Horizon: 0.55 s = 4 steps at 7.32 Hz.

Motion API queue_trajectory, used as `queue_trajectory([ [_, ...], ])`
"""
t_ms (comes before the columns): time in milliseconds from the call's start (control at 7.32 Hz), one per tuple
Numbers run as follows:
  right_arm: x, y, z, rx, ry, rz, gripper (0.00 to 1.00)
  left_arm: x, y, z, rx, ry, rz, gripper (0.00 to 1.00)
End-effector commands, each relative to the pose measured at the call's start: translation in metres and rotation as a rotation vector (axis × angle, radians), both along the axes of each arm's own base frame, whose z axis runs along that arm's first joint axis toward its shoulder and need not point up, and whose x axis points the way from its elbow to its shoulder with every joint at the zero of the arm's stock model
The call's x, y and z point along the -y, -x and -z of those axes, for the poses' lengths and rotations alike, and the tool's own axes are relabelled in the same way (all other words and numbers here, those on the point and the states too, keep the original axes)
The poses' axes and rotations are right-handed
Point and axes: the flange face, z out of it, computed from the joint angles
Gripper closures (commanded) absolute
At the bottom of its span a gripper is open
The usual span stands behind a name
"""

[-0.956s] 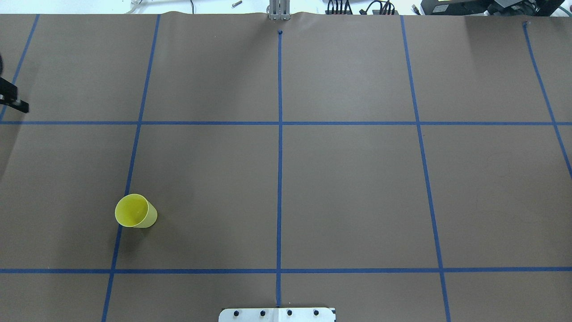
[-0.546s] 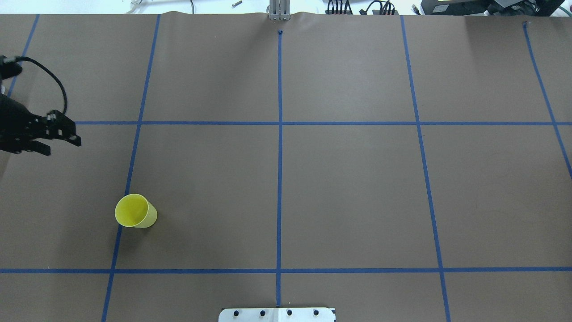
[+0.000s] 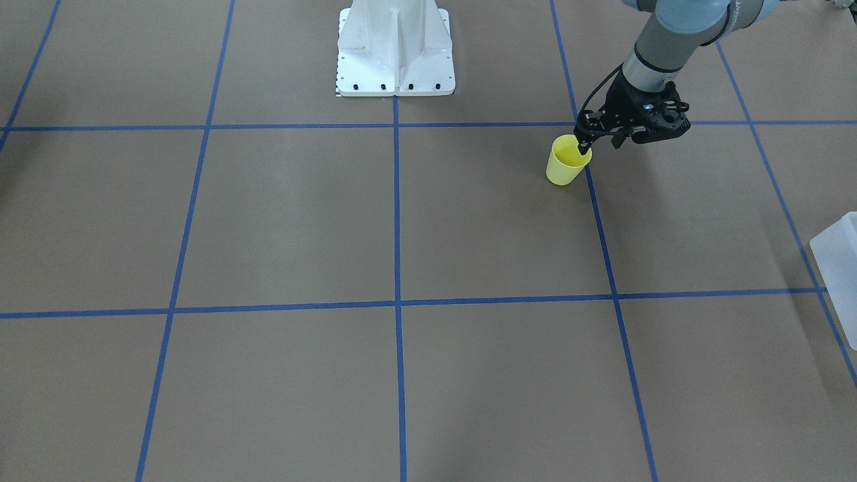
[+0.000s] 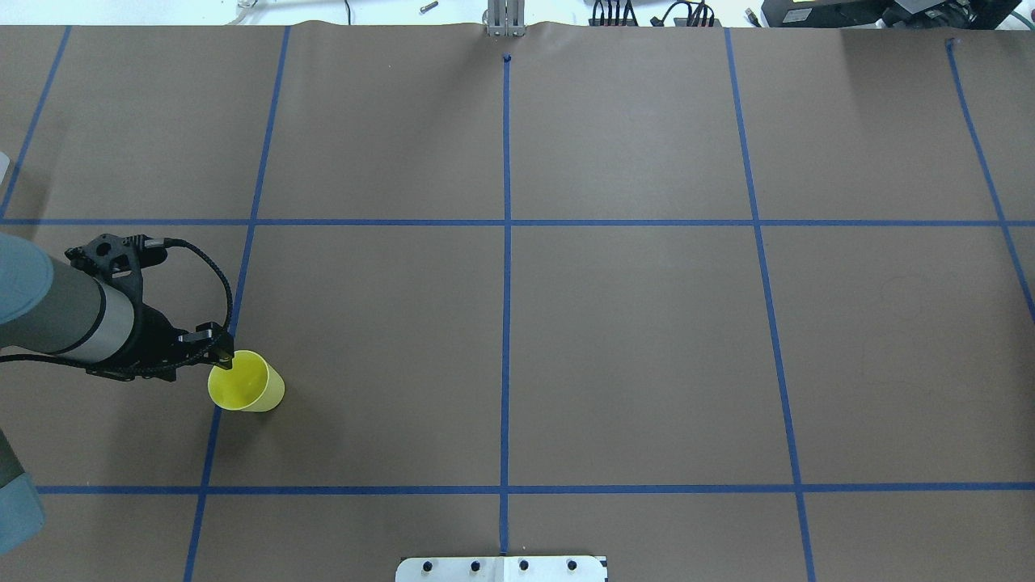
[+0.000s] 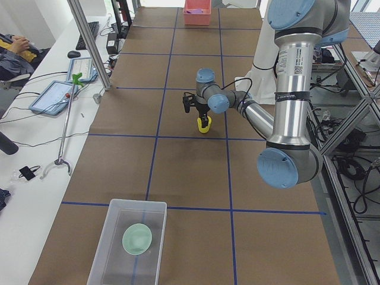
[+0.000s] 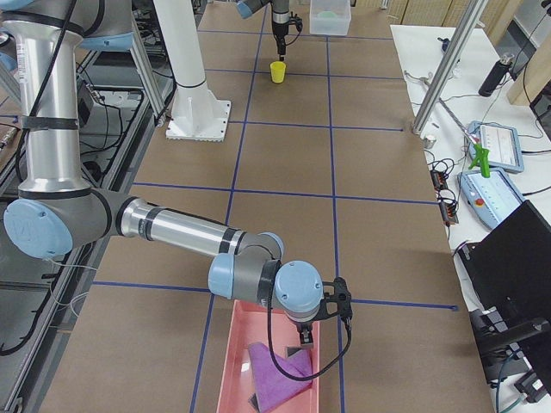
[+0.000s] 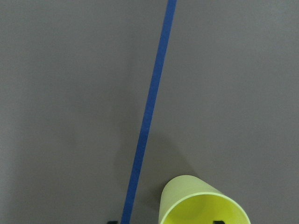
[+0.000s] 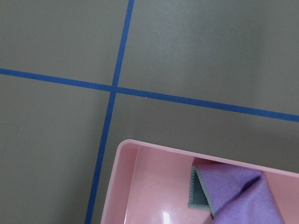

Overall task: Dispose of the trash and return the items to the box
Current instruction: 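Reach the left gripper to the yellow cup and grasp it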

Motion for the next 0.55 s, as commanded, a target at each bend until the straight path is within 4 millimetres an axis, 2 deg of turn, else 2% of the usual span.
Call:
queue_trajectory([
  [0,0.0032,0.0062,0.0030,0.011,-0.001,0.007,0.00,0.0033,-0.0183,-0.0291,-0.039,0.006,0.016,0.26],
  [410,0.0052,0.0107,0.0057,0.017,-0.002,0.012,0.00,-0.0024,-0.0271,-0.0336,-0.043,0.019,0.011,0.29],
])
